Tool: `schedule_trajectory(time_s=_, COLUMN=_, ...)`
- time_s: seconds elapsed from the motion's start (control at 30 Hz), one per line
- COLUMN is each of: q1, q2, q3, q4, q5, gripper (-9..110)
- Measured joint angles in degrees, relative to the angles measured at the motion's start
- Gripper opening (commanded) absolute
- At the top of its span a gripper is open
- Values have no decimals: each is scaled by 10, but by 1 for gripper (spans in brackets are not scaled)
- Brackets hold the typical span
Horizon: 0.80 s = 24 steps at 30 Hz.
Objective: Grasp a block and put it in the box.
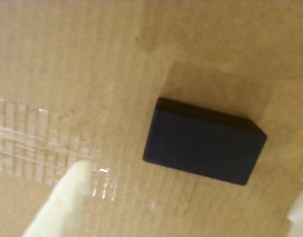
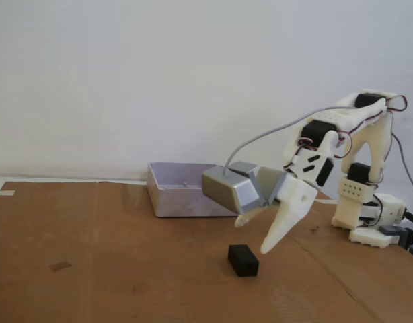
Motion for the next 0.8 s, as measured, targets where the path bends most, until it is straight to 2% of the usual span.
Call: schedule_trajectory(time_s=0.8, q1=0, q2=-63, q3=-15, q4=0, q5=0, gripper=59)
